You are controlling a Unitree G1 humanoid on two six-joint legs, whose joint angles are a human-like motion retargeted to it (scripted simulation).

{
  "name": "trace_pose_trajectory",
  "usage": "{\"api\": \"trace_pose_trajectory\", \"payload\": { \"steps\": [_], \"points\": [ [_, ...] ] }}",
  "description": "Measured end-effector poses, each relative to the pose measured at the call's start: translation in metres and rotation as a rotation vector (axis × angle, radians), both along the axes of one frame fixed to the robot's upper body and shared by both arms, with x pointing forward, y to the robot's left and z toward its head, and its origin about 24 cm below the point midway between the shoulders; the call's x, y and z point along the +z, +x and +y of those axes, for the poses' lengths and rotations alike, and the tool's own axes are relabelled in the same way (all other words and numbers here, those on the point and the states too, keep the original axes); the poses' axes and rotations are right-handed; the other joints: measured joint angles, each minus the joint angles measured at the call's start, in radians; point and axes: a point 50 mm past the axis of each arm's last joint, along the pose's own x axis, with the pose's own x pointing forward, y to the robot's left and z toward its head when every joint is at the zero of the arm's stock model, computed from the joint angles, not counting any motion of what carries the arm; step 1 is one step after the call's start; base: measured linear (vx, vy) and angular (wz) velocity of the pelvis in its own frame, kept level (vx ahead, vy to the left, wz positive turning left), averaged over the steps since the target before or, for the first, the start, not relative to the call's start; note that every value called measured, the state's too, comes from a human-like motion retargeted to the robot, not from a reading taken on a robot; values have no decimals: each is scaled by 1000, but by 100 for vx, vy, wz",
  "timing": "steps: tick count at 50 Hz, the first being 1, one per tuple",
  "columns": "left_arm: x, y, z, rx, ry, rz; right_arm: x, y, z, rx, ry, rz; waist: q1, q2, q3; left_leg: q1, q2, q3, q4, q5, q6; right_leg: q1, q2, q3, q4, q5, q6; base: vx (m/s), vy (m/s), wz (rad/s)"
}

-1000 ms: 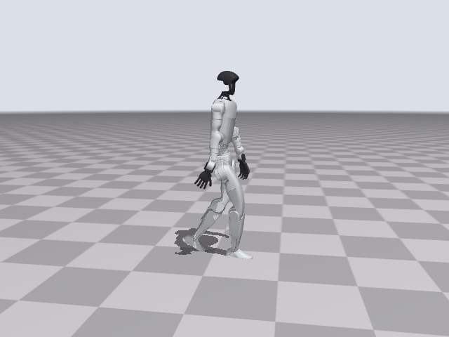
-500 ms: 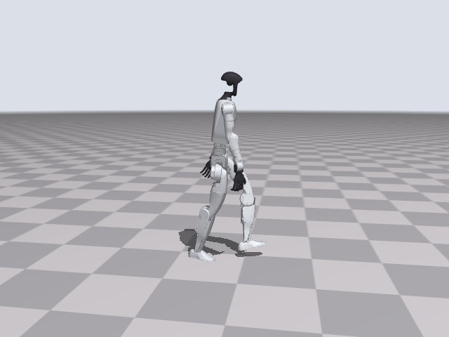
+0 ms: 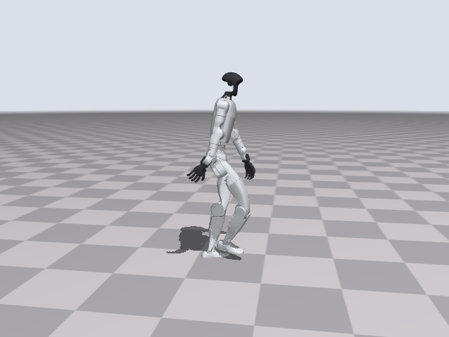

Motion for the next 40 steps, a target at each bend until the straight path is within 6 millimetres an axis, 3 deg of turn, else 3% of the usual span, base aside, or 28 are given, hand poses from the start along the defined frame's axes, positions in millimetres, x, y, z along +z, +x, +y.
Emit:
{"api": "trace_pose_trajectory", "payload": {
  "steps": [3, 5, 7, 8, 12, 18, 19, 20, 22, 25, 30, 33, 35, 37, 38, 40],
  "points": [
    [21, 34, -6, -8, -40, -154, 0, 2, 2, 10, 28, 12, -41, -24, 12, 47, -32, -15, -47, 14, 0, -111, 12, 40, -111, -88, -41, 39, -17, 43],
    [28, 47, -12, -12, -66, -204, -1, 5, 3, 20, 41, 6, -55, -37, 19, 86, -46, -29, -65, 23, 0, -142, 47, 86, -190, -102, -67, 53, -22, 27],
    [26, 46, -17, -21, -82, -196, -1, 5, 4, 33, 46, -1, -46, -17, 18, 123, -24, -19, -67, 33, 0, -111, 91, 81, -236, -74, -199, 62, -27, -30],
    [22, 41, -17, -22, -82, -177, -2, 5, 5, 44, 47, -3, -27, 3, 5, 130, 0, -1, -62, 41, 0, -58, 101, 15, -254, -131, -219, 69, -32, -69],
    [2, 12, -22, -105, -27, -43, -2, 26, -2, 53, -10, -76, -13, 16, 33, 210, 21, 40, 29, 149, 0, 90, 191, 121, -344, -188, -184, 69, -32, -35],
    [-34, -68, -17, -225, 138, 217, -4, 69, -2, -26, -36, -245, 68, -27, 66, 100, 72, 92, 529, 451, 0, 359, 204, 216, -581, -215, -198, 73, -38, -51],
    [-39, -82, -15, -201, 149, 252, -4, 77, 0, -32, -28, -269, 87, -31, 71, 45, 87, 72, 647, 457, 0, 394, 210, 224, -627, -206, -207, 47, -36, -38],
    [-42, -97, -13, -166, 156, 285, -3, 85, 2, -36, -19, -292, 104, -32, 74, -16, 103, 46, 768, 444, 0, 426, 218, 232, -672, -193, -215, 49, -22, -25],
    [-49, -128, -13, -23, 130, 348, -2, 101, 3, -24, -19, -329, 149, -36, 67, -106, 153, 84, 946, 310, 0, 477, 221, 246, -747, -169, -209, 53, -5, -38],
    [-55, -167, -20, 259, 40, 433, 4, 130, 3, 29, -38, -392, 223, -23, 57, -259, 210, 115, 1098, 242, 0, 528, 238, 250, -841, -121, -198, 25, 16, -54],
    [-57, -205, -34, 608, -148, 549, 18, 184, 8, 133, -35, -538, 279, -18, 35, -489, 237, 225, 1059, 80, 0, 567, 209, 219, -939, -78, -137, 21, 33, -3],
    [-57, -217, -40, 636, -187, 603, 27, 211, 14, 184, -16, -638, 277, -17, 25, -603, 195, 279, 919, -17, 0, 581, 168, 175, -979, -61, -76, 19, 39, 48],
    [-57, -218, -46, 593, -187, 624, 32, 225, 17, 214, -5, -699, 247, -13, 13, -678, 90, 257, 783, -53, -6, 582, 135, 120, -1000, -49, -31, 15, 35, 86],
    [-58, -219, -47, 520, -173, 637, 34, 230, 23, 244, 15, -724, 237, -16, 16, -695, 27, 180, 685, -64, -58, 608, 139, 109, -1009, -49, -16, 50, 10, 26],
    [-58, -218, -48, 474, -169, 642, 33, 230, 26, 256, 25, -723, 234, -19, 18, -684, 3, 148, 640, -59, -49, 624, 141, 105, -1012, -49, -8, 61, -15, -5],
    [-57, -215, -43, 379, -156, 645, 30, 225, 32, 280, 48, -696, 242, -49, 19, -637, 72, 168, 738, -225, 0, 652, 164, 144, -1001, -61, -38, 58, -45, -35]
  ]
}}
